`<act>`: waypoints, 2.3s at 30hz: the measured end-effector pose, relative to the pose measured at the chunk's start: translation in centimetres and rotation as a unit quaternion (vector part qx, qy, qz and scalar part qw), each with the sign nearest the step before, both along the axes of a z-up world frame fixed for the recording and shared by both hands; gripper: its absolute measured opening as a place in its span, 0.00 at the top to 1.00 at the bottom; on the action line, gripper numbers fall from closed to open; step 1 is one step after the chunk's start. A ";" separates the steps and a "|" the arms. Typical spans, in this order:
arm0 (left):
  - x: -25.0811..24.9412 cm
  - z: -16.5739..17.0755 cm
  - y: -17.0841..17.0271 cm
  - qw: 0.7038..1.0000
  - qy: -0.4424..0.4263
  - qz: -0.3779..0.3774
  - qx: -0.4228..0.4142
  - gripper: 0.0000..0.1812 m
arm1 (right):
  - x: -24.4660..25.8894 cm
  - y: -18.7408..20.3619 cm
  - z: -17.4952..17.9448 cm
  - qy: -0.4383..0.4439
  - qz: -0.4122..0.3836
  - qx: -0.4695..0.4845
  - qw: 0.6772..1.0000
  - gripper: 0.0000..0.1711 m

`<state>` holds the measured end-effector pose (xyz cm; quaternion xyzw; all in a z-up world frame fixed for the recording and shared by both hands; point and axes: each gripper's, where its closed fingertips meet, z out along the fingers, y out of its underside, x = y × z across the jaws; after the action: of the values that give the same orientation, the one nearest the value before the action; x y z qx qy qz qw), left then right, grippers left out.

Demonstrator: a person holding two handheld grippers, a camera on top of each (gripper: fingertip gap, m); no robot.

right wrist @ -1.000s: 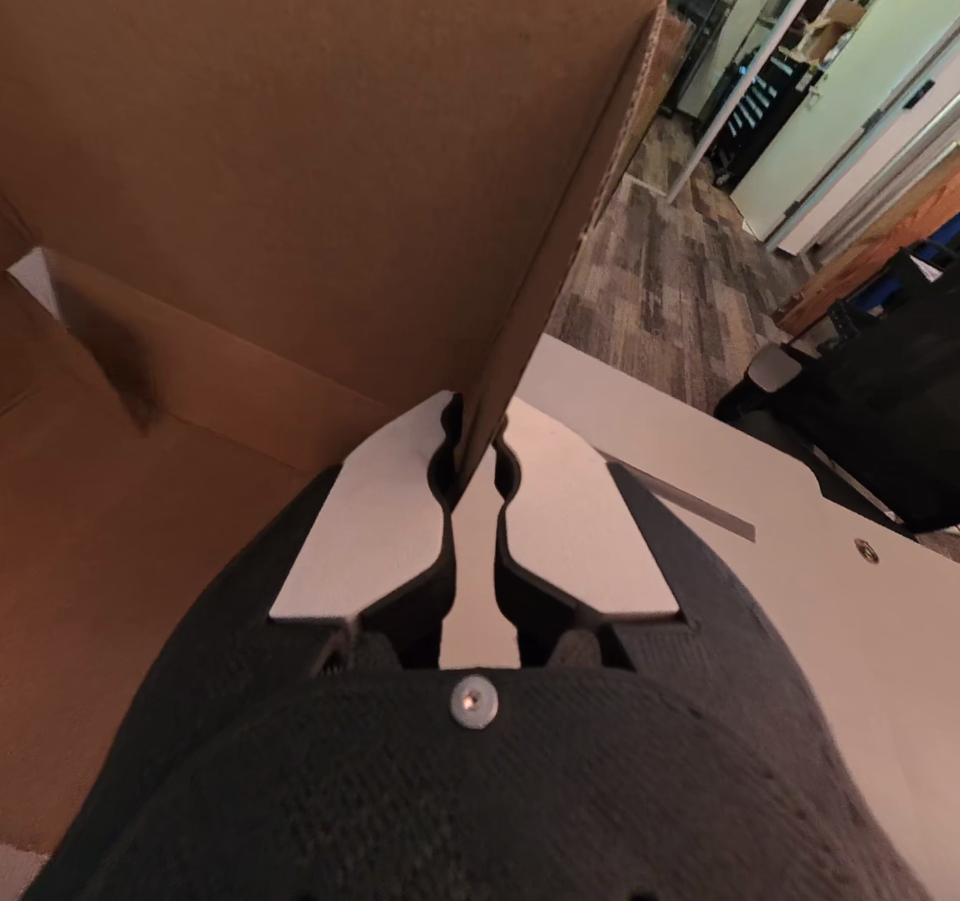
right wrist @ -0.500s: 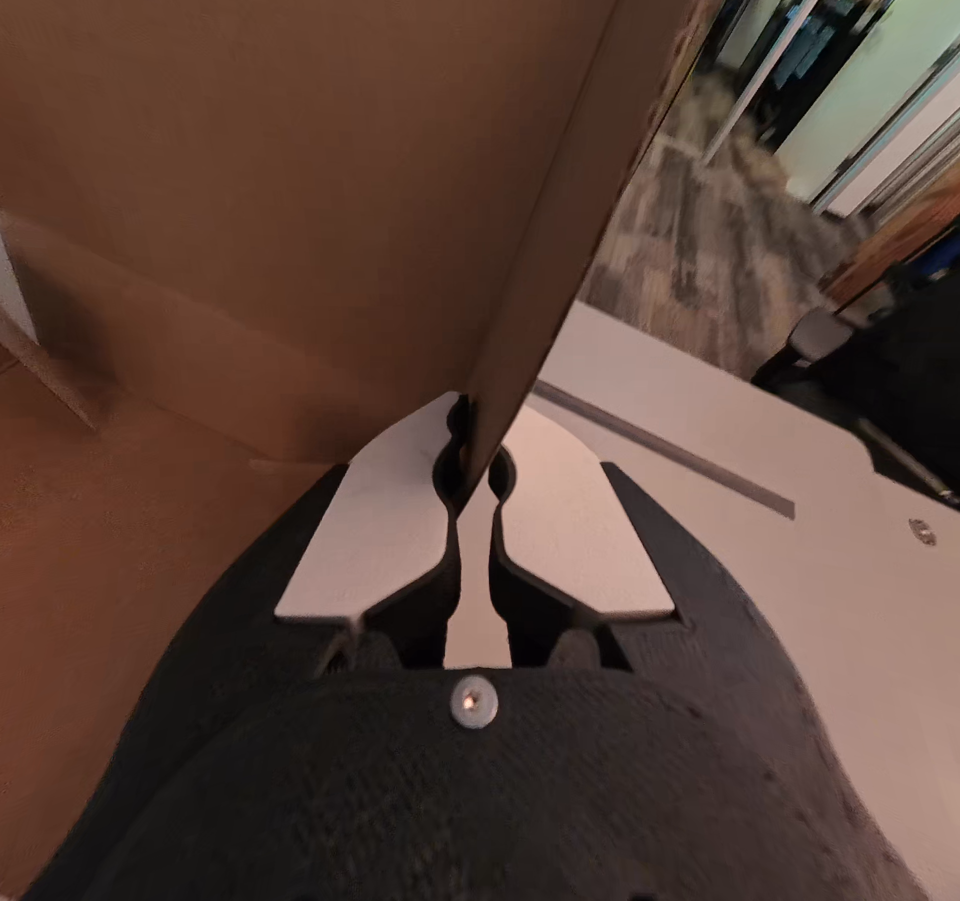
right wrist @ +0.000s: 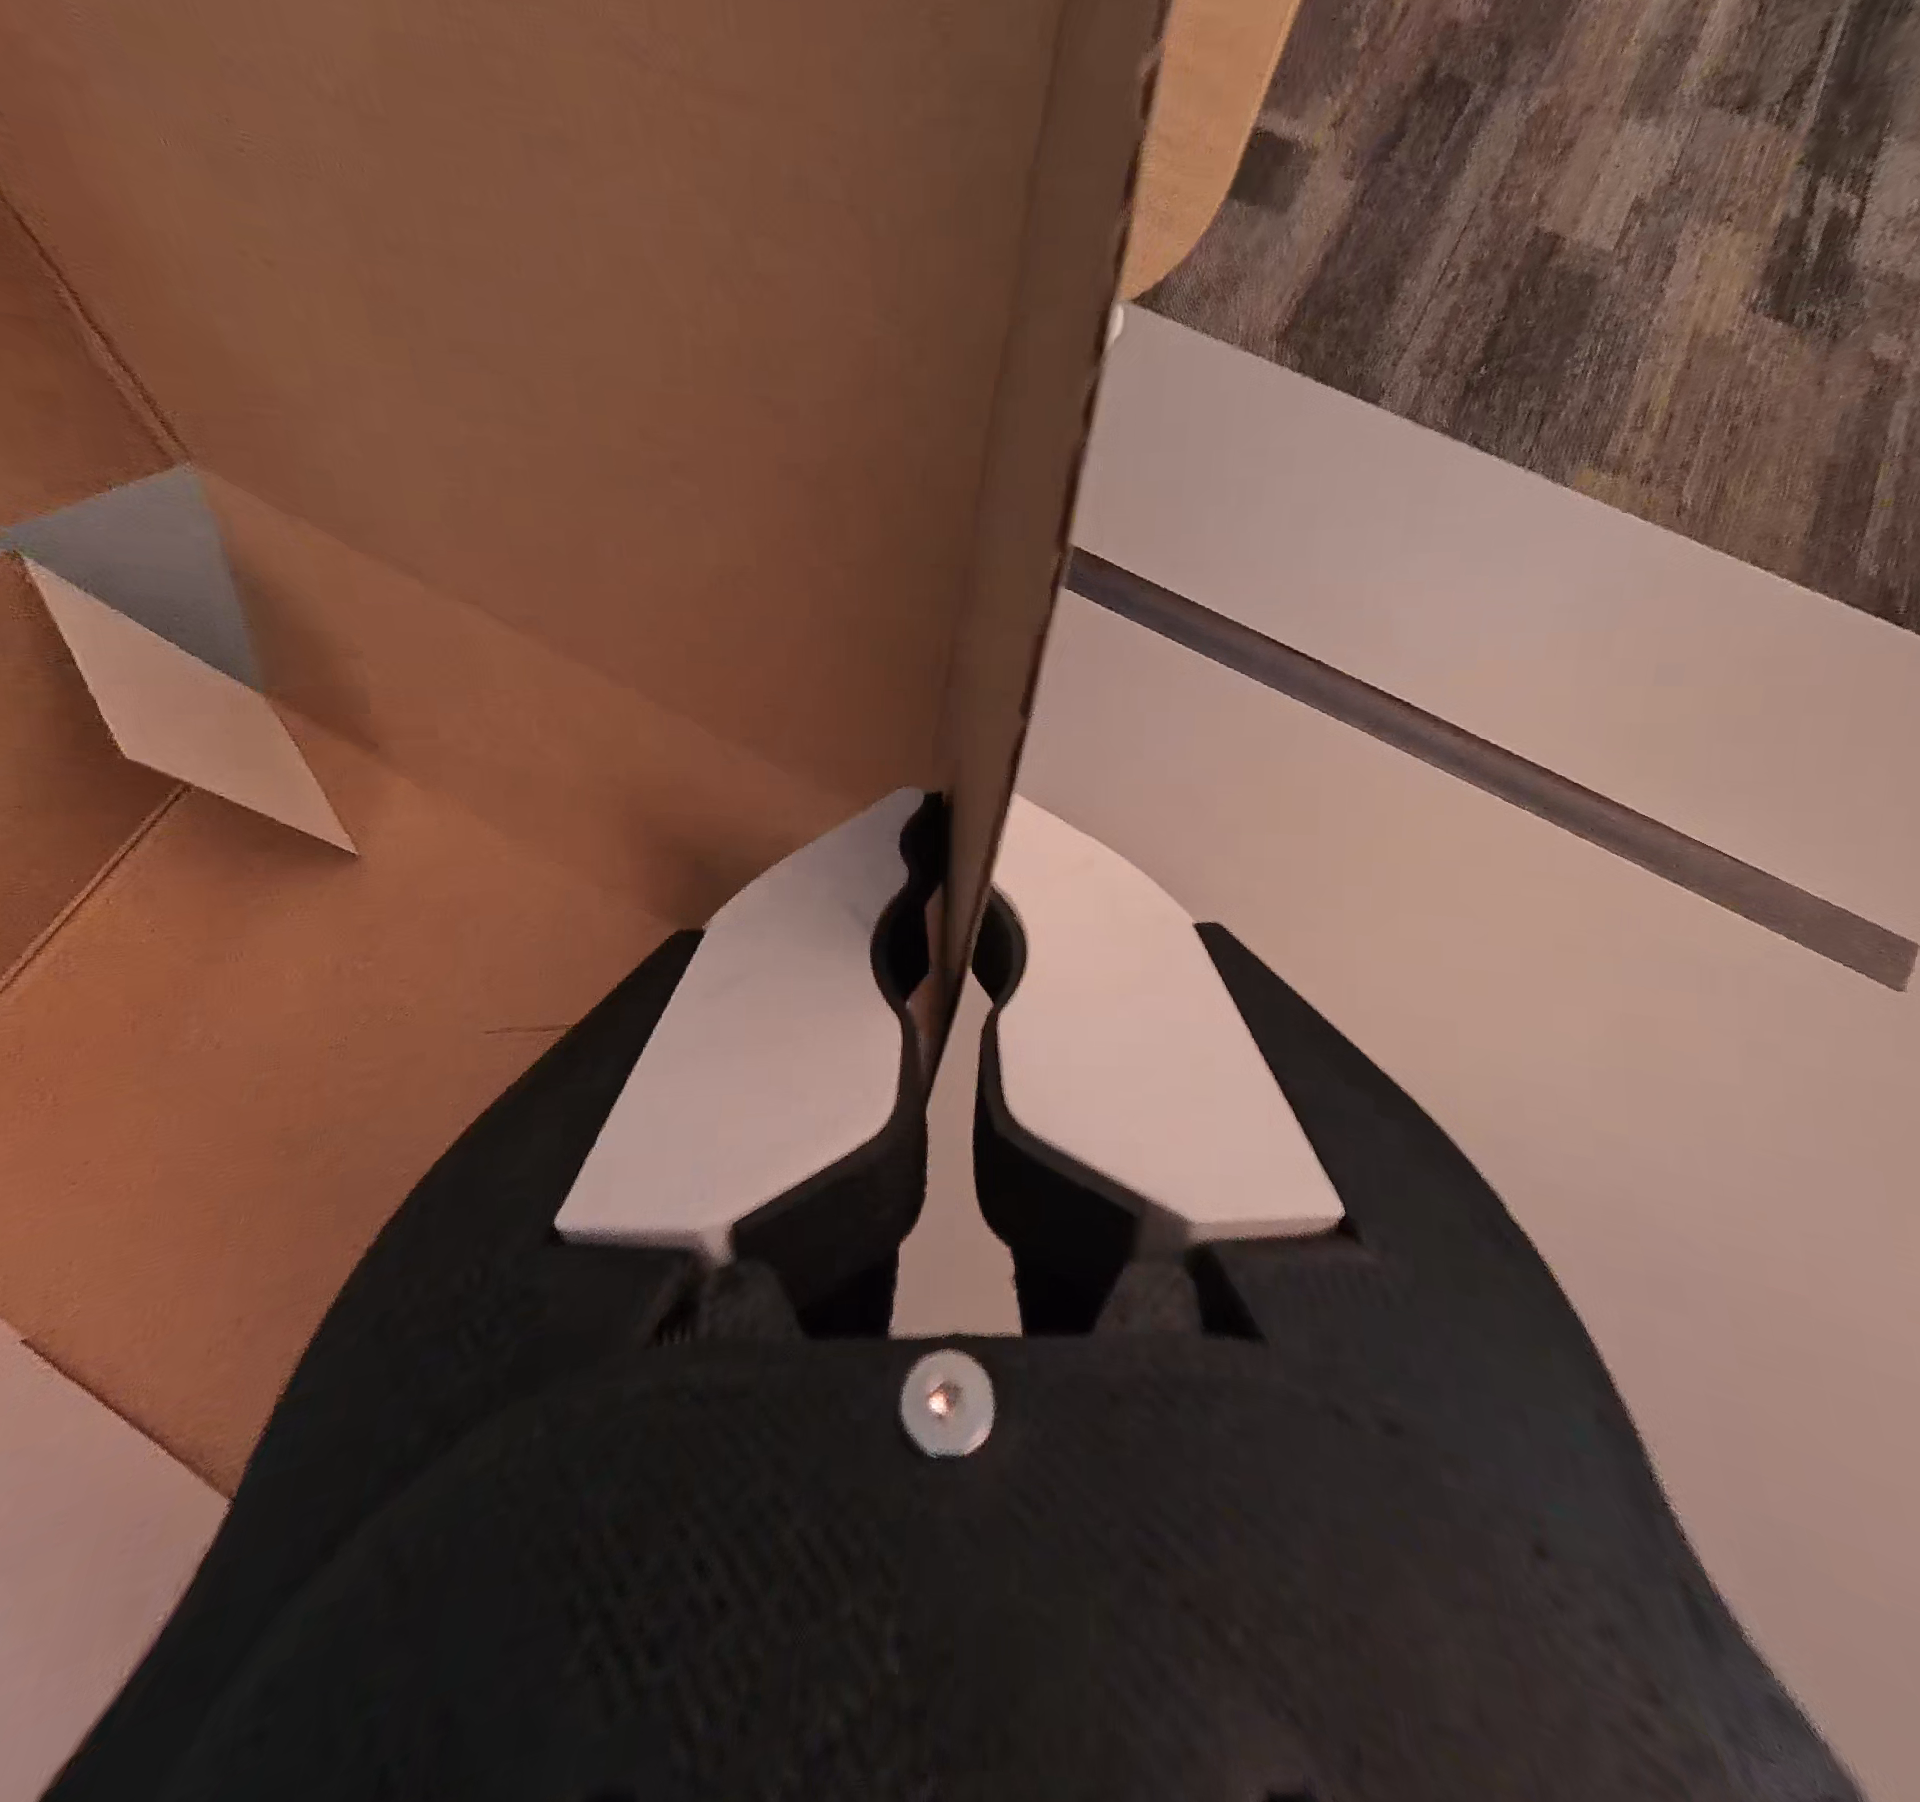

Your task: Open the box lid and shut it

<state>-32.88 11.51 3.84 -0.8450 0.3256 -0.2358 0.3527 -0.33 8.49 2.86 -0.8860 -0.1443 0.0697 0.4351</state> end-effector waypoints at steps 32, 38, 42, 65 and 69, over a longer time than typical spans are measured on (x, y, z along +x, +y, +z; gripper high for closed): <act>5.6 -14.5 1.8 0.907 -0.166 -0.370 -0.116 0.79 | 0.9 -1.4 0.0 0.025 0.041 0.158 0.986 0.98; 7.4 -13.1 1.5 0.889 -0.218 -0.392 -0.086 0.99 | 0.9 -1.2 -0.4 0.006 0.036 0.159 0.987 0.97; 7.4 -12.9 1.0 0.889 -0.197 -0.412 -0.016 0.99 | 1.8 -1.2 0.9 -0.014 -0.009 0.184 0.983 0.73; 6.6 -12.2 -0.5 0.866 -0.167 -0.460 0.101 0.98 | -11.3 -3.2 9.2 -0.345 0.425 -0.285 0.787 0.97; 7.1 -10.9 -1.1 0.858 -0.175 -0.470 0.112 0.98 | -10.2 -2.7 10.5 -0.278 0.412 -0.347 0.795 0.97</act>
<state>-25.79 10.40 -7.10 -0.4911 0.6411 -0.4796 0.3433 -10.53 5.81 13.32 -0.8154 -0.5768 0.0381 -0.0306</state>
